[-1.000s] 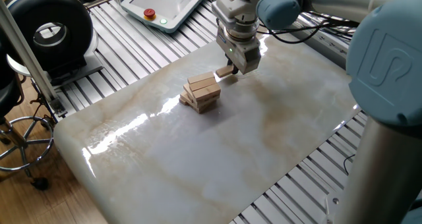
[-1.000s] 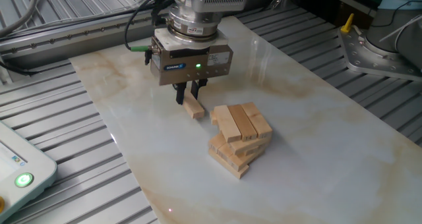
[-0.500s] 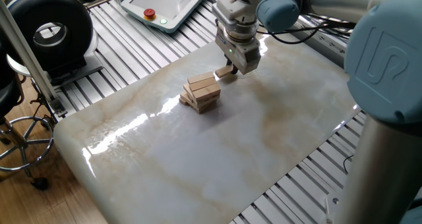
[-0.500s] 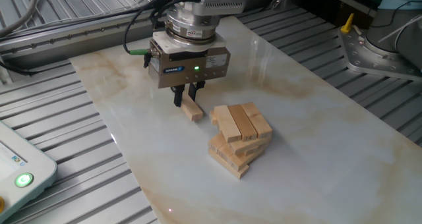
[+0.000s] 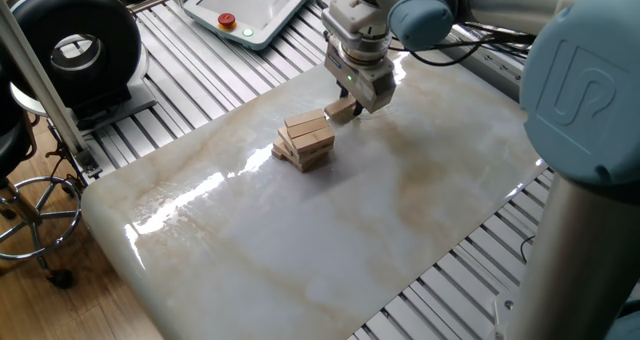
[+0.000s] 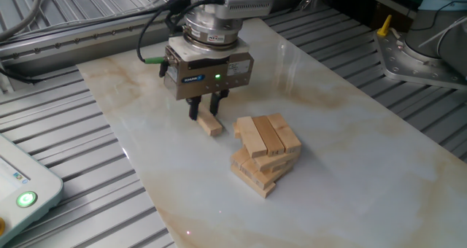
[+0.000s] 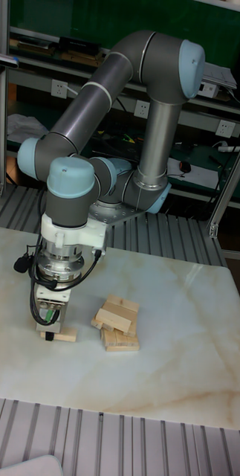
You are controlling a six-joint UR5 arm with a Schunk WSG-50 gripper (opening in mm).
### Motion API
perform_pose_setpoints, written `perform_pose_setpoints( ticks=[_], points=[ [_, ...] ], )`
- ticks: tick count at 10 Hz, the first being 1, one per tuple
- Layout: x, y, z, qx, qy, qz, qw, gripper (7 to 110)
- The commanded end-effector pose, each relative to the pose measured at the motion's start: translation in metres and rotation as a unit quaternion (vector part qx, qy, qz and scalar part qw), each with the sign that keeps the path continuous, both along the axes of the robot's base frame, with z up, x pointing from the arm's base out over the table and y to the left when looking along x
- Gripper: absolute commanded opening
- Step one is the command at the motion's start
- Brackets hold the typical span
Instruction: Play Jenga
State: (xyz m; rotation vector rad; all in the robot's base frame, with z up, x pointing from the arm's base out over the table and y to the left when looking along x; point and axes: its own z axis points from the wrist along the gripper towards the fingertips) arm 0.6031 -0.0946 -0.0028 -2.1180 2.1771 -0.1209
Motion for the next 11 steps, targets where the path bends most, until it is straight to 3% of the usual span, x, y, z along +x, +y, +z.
perform_pose_setpoints(
  ticks=[1,6,11],
  points=[
    [-0.002,0.004,0.002,0.008,0.001,0.015,0.9998,44],
    [-0.008,0.008,0.001,0.013,0.017,0.029,0.9994,44],
    [-0.004,0.003,0.02,-0.011,0.0,0.024,0.9996,44]
  ],
)
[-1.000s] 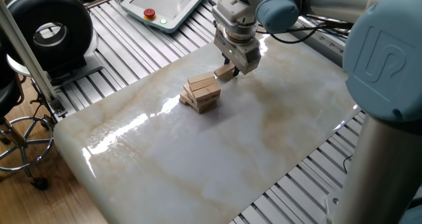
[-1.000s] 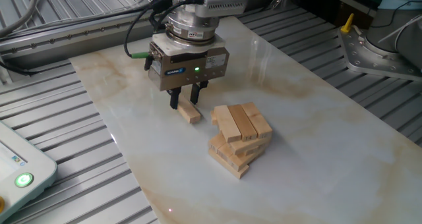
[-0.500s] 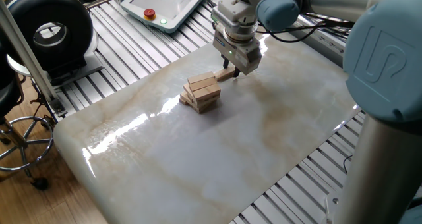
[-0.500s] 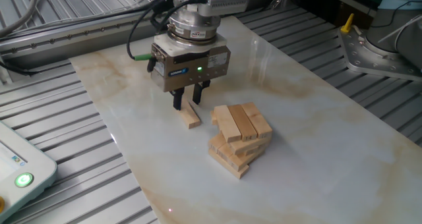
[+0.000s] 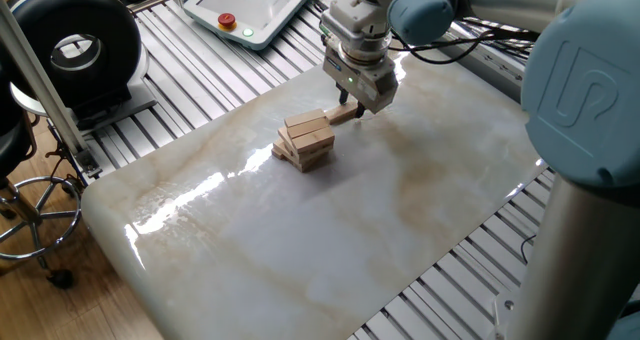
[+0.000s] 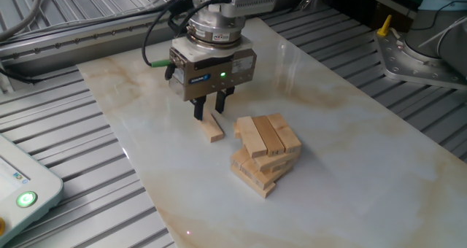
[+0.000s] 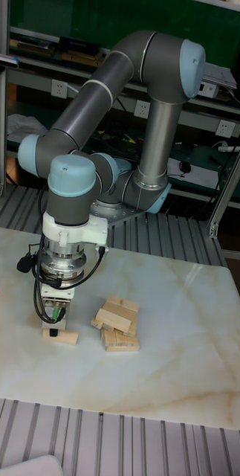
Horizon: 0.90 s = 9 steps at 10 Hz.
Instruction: Play Jenga
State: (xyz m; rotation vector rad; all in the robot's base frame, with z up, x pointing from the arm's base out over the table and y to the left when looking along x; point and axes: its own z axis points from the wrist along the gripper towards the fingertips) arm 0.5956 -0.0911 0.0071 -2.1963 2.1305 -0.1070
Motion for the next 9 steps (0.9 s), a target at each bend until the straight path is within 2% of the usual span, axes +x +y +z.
perform_pose_setpoints(
  ticks=[1,3,7,9],
  points=[
    [0.002,0.0,0.015,-0.007,-0.011,-0.013,0.9998,44],
    [-0.002,0.008,0.031,-0.012,-0.007,-0.035,0.9993,44],
    [-0.008,0.051,0.055,0.004,0.016,-0.081,0.9966,44],
    [-0.008,0.073,0.06,0.009,0.022,-0.102,0.9945,44]
  ],
)
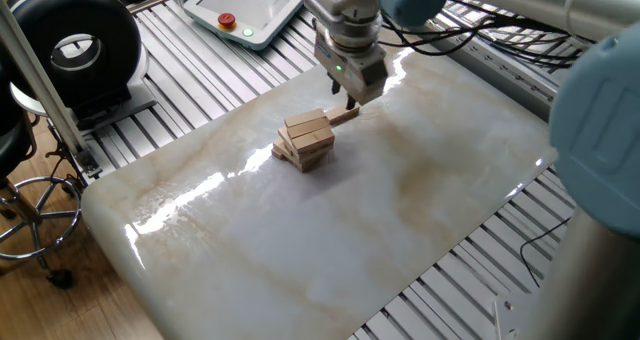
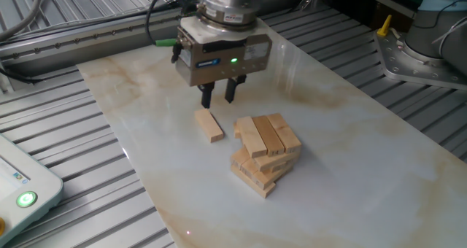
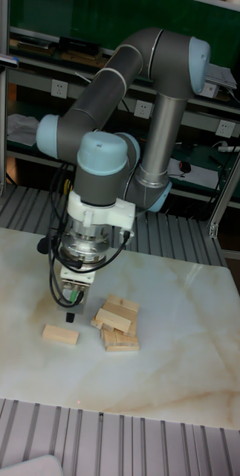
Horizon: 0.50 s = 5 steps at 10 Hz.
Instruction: Play Jenga
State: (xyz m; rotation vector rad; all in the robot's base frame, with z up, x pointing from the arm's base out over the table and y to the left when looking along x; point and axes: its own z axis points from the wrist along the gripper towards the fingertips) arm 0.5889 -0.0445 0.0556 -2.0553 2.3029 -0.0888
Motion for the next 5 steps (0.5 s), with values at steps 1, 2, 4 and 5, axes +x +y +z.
perform_pose_setpoints(
  ticks=[1,2,4,5],
  points=[
    [0.0,0.034,0.011,0.008,0.007,-0.037,0.9993,44],
    [0.003,0.042,0.008,0.008,0.006,-0.04,0.9992,44],
    [0.005,0.056,0.003,0.009,0.005,-0.048,0.9988,44],
    [0.006,0.061,0.003,0.004,0.004,-0.053,0.9986,44]
  ],
)
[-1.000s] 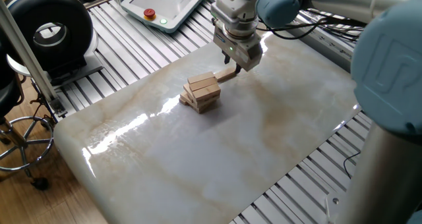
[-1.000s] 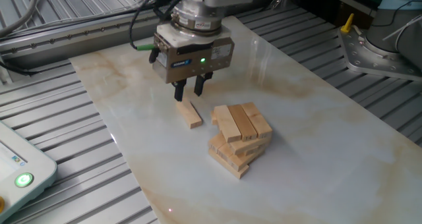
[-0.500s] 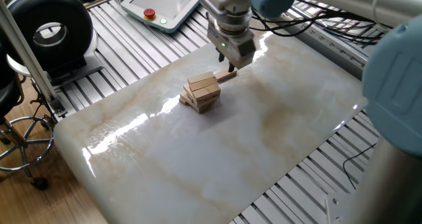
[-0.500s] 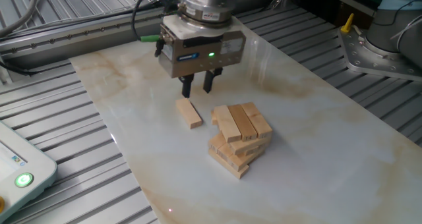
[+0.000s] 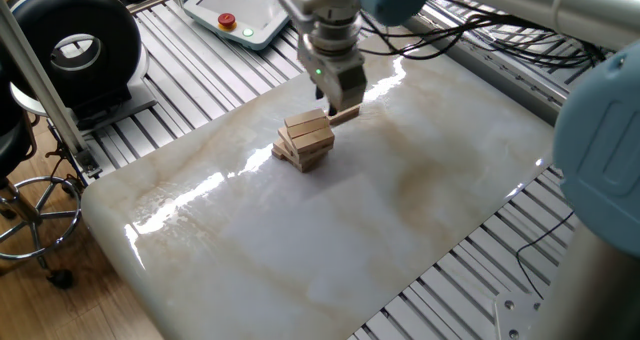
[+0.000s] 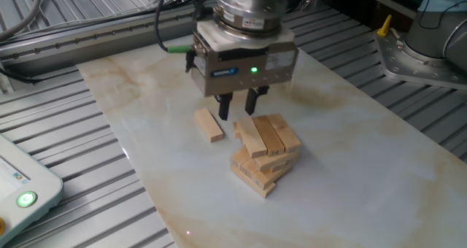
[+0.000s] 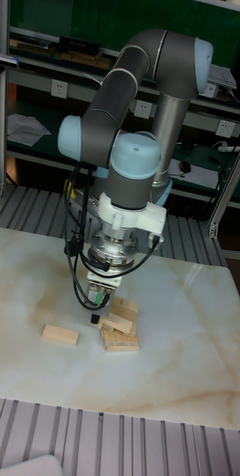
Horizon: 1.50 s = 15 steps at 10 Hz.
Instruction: Play Jenga
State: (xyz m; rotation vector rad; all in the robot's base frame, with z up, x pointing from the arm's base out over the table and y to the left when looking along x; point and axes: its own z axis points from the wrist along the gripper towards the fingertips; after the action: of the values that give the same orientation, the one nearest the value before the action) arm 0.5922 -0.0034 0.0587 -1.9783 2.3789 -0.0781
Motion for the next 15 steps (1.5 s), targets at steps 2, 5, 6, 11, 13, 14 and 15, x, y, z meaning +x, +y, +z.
perform_pose_setpoints(
  ticks=[2,5,6,11,13,14,15],
  points=[
    [0.003,0.027,0.001,0.005,-0.003,-0.021,0.9998,44],
    [0.003,0.023,0.002,0.001,-0.005,-0.011,0.9999,44],
    [0.003,0.02,0.003,0.001,-0.005,-0.008,1.0,44],
    [-0.011,-0.015,0.019,-0.005,-0.005,0.004,1.0,44],
    [-0.016,-0.017,0.028,-0.005,-0.014,-0.002,0.9999,44],
    [-0.017,-0.017,0.029,-0.007,-0.014,-0.003,0.9999,44],
    [-0.017,-0.018,0.029,-0.011,-0.014,-0.004,0.9998,44]
  ],
)
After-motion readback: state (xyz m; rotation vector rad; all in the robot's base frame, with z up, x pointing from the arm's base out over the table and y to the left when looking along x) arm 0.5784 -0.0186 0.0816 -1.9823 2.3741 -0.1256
